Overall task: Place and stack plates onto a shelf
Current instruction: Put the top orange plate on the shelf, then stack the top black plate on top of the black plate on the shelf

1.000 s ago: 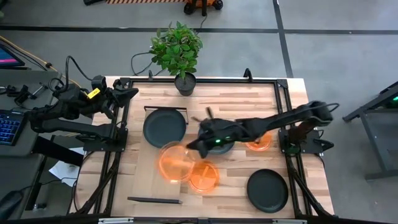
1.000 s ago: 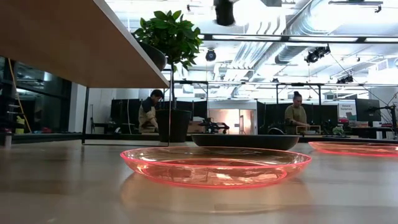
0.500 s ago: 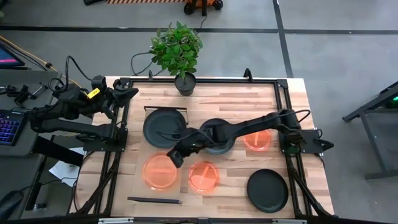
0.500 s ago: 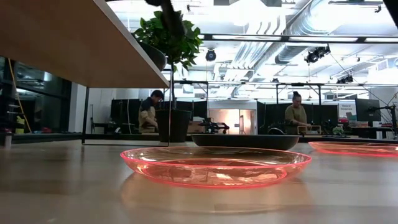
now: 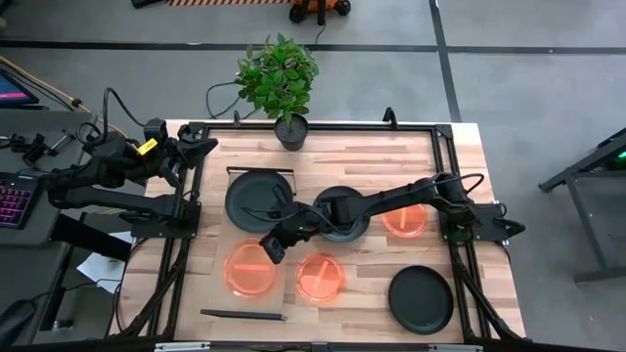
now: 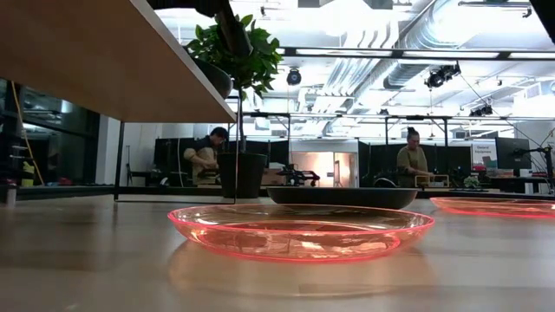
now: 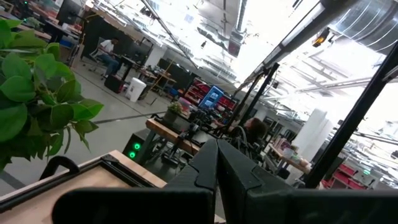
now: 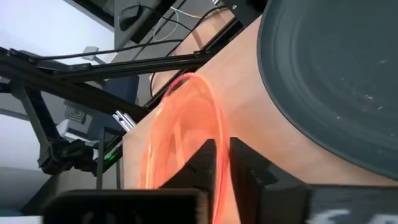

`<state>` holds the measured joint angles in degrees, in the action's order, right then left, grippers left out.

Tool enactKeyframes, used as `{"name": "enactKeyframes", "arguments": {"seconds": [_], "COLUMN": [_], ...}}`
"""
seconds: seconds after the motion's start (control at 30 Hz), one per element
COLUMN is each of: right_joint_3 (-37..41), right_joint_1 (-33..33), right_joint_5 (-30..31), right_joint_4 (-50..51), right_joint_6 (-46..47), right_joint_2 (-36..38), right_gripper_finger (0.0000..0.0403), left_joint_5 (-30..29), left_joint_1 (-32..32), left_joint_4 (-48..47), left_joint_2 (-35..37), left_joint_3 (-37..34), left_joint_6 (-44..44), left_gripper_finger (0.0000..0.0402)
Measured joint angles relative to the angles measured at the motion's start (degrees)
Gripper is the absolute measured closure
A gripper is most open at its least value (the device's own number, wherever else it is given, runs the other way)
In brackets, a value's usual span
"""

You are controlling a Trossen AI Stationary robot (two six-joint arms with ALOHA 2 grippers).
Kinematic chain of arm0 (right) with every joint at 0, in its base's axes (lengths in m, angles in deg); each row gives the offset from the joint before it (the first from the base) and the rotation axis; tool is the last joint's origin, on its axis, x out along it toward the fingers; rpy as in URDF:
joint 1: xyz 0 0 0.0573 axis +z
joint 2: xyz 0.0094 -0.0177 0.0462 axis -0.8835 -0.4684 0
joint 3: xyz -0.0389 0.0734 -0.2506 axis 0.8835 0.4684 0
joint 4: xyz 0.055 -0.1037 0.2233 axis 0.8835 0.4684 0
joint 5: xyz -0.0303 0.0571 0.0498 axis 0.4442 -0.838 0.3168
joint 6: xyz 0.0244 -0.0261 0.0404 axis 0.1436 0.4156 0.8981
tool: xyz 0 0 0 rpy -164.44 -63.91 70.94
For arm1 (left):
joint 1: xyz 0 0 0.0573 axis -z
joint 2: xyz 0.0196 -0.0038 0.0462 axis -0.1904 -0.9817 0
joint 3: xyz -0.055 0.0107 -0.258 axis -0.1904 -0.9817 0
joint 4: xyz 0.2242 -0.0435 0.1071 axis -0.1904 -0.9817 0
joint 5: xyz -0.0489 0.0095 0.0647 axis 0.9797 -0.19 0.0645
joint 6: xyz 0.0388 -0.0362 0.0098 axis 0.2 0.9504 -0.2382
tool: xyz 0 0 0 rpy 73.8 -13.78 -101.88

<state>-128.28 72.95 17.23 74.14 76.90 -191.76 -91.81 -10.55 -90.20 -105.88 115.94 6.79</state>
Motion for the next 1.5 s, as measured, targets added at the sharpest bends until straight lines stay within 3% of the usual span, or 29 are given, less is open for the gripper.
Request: {"name": "enactKeyframes", "arguments": {"seconds": [0.23, 0.4, 0.53, 0.67, 0.77, 0.9, 1.03, 1.17, 1.3, 1.5], "right_joint_3": [0.09, 0.11, 0.11, 0.69, 7.42, 25.97, 45.29, 59.70, 68.32, 74.71], "right_joint_1": [-0.76, -3.06, -4.27, -2.93, -1.48, -0.53, -0.40, -1.37, -3.65, -8.10], "right_joint_5": [0.76, -4.02, -3.80, 5.48, 10.83, 9.95, 11.52, 18.07, 23.95, 23.52], "right_joint_4": [0.42, 4.30, 17.99, 38.21, 46.14, 39.79, 23.85, 9.23, 6.94, 1.12], "right_joint_6": [-4.60, -8.61, -13.60, -17.54, -14.48, -4.08, 9.43, 20.42, 29.81, 33.48], "right_joint_2": [0.36, 3.38, 8.00, 12.55, 17.10, 27.63, 39.26, 47.35, 50.53, 50.27], "right_gripper_finger": [0.0290, 0.0274, 0.0274, 0.0274, 0.0274, 0.0274, 0.0274, 0.0274, 0.0274, 0.0274], "left_joint_5": [0.00, -0.04, -0.22, -0.23, -0.42, -1.12, -2.87, -4.25, -4.63, -4.79], "left_joint_1": [-0.01, 0.00, -0.02, -0.01, -0.02, -0.01, -0.02, -0.02, -0.02, -0.02], "left_joint_4": [-0.04, -0.12, -0.84, -2.40, -3.34, -4.07, -4.41, -4.39, -4.37, -4.38], "left_joint_2": [0.00, 0.00, 0.00, -0.02, 0.00, -0.02, -0.02, 0.00, 0.00, -0.02], "left_joint_3": [0.00, 0.00, 0.00, 0.00, 0.00, 0.00, 0.00, 0.00, 0.00, 0.00], "left_joint_6": [-0.01, -0.01, -0.03, -0.01, -0.01, -0.01, -0.01, -0.01, -0.01, 0.00], "left_gripper_finger": [0.0402, 0.0401, 0.0401, 0.0402, 0.0401, 0.0402, 0.0402, 0.0402, 0.0401, 0.0401]}}
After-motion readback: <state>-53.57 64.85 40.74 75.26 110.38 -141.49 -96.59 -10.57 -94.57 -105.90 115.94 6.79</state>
